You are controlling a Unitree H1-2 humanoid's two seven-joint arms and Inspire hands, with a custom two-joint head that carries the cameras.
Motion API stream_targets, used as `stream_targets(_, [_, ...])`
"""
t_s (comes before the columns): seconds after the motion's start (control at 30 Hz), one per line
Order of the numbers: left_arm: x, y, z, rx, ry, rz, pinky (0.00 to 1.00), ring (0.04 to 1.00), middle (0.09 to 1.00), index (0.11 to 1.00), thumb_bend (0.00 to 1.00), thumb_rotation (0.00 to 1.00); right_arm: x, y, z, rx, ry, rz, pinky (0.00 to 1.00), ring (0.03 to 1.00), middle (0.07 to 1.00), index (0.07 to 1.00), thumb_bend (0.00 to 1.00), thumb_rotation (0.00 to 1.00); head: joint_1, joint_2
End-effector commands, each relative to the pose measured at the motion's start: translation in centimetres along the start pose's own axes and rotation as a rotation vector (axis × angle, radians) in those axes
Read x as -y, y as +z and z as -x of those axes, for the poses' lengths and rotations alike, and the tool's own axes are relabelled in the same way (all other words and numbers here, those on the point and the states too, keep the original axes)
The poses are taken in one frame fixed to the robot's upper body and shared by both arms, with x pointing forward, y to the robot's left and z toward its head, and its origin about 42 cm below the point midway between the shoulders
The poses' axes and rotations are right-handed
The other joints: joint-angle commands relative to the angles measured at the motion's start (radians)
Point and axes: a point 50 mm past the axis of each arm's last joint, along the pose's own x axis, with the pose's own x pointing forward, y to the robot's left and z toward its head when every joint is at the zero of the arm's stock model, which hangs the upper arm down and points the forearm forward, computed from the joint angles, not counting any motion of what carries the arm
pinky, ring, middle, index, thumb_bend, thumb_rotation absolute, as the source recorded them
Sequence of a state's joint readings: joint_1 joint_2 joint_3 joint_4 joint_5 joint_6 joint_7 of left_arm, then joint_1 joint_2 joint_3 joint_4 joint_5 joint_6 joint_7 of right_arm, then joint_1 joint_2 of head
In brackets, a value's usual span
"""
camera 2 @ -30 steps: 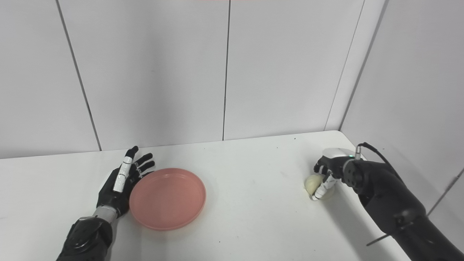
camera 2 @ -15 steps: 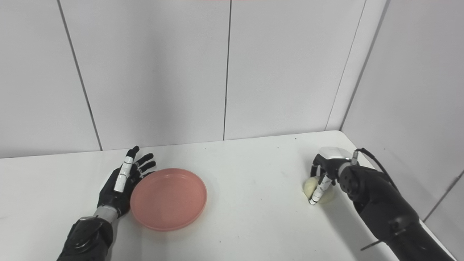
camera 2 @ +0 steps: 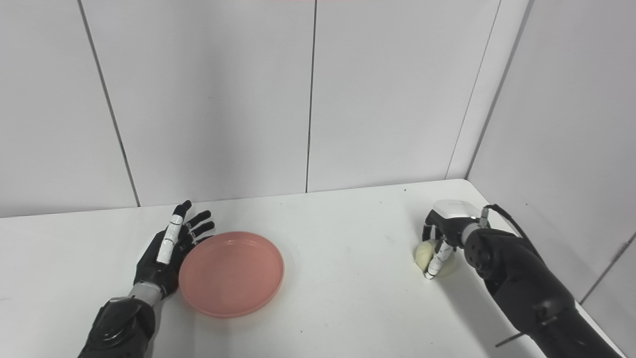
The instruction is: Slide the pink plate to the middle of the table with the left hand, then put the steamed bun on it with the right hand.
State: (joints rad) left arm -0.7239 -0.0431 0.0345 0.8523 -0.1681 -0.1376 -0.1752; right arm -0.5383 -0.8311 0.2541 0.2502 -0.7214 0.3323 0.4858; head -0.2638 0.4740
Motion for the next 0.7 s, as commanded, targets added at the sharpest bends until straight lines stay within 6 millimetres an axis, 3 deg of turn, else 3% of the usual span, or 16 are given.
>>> stream_targets(0.0, [-0.2,-0.9,0.2,-0.056,0.003,0.001,0.74,0.83,0.859,1.0,0.71,0.84,3.5,0.4,1.0,0.039,-0.107,0.009,0.23,0.289,0.411,0.524,0.52,0.0,0.001,0.0])
stream_targets(0.37, [0.3,-1.0,0.1,-0.055,-0.002,-0.008,0.74,0.827,0.856,1.0,0.72,0.84,8.7,5.4,4.6,0.207,-0.26,0.038,0.25,0.33,0.43,0.511,0.53,0.0,0.015,-0.003])
stream_targets(0.5, [0.5,-1.1,0.0,-0.059,0.0,0.014,0.75,0.831,0.854,1.0,0.71,0.81,10.5,8.8,6.4,0.292,-0.308,0.054,0.22,0.309,0.407,0.519,0.52,0.0,0.034,-0.006])
stream_targets(0.67, [0.8,-1.2,-0.2,-0.059,-0.004,0.011,0.76,0.836,0.854,1.0,0.71,0.82,11.3,11.4,7.4,0.362,-0.321,0.045,0.25,0.342,0.41,0.521,0.52,0.0,0.061,-0.006])
